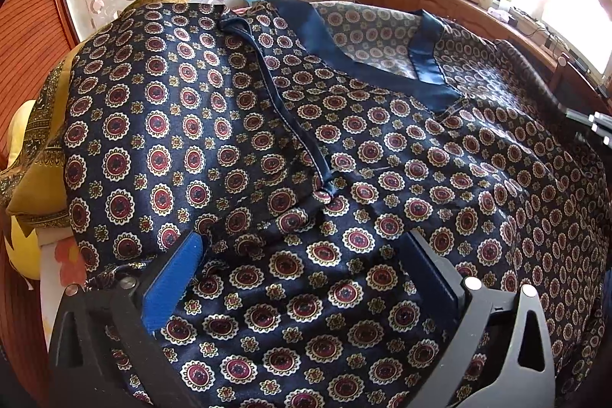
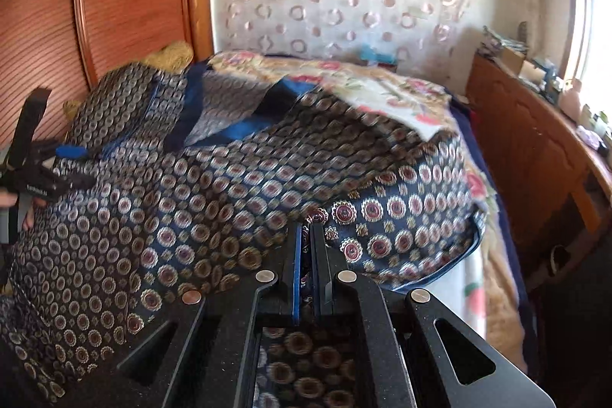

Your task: Fold small clothes

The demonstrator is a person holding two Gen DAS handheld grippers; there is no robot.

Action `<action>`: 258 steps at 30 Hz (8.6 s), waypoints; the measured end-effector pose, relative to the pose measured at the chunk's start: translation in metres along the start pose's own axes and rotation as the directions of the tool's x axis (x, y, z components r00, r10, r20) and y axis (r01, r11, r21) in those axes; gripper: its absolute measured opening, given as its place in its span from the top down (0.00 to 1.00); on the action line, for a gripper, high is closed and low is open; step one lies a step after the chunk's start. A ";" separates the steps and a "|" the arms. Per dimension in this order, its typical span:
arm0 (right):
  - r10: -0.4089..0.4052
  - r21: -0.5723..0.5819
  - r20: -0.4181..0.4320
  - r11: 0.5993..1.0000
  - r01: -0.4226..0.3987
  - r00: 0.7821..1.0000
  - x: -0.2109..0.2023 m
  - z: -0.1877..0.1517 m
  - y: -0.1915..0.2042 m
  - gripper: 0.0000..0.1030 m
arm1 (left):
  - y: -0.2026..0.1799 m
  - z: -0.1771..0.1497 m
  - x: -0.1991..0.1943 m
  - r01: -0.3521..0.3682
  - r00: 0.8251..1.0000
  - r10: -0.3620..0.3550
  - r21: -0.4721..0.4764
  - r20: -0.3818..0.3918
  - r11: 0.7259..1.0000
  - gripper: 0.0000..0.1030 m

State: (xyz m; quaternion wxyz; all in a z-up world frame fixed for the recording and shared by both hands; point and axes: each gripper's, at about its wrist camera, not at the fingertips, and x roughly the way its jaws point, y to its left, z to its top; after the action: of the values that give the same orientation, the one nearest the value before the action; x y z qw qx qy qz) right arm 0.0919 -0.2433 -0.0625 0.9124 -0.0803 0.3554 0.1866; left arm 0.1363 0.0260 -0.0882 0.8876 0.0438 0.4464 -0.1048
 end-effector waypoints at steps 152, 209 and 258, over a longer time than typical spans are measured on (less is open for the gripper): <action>-0.094 0.139 -0.146 0.984 0.115 0.985 0.151 0.070 -0.098 0.59 | 0.167 0.098 -0.011 0.060 0.986 -0.007 -0.320 0.164 0.945 0.55; 0.086 0.248 0.128 0.962 -0.116 0.988 -0.040 -0.092 -0.062 0.98 | 0.072 -0.074 -0.143 0.114 0.941 -0.035 -0.218 0.337 0.969 0.98; -0.098 0.147 -0.101 0.983 0.112 0.990 -0.008 -0.026 -0.053 0.61 | 0.106 -0.043 -0.073 -0.053 0.997 0.063 -0.180 0.050 0.982 0.32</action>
State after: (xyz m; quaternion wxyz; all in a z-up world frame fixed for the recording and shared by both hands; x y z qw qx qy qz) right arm 0.0911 -0.3016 -0.0752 0.9068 -0.0377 0.4060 0.1067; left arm 0.0842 0.1474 -0.0575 0.9026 -0.0257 0.4279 -0.0397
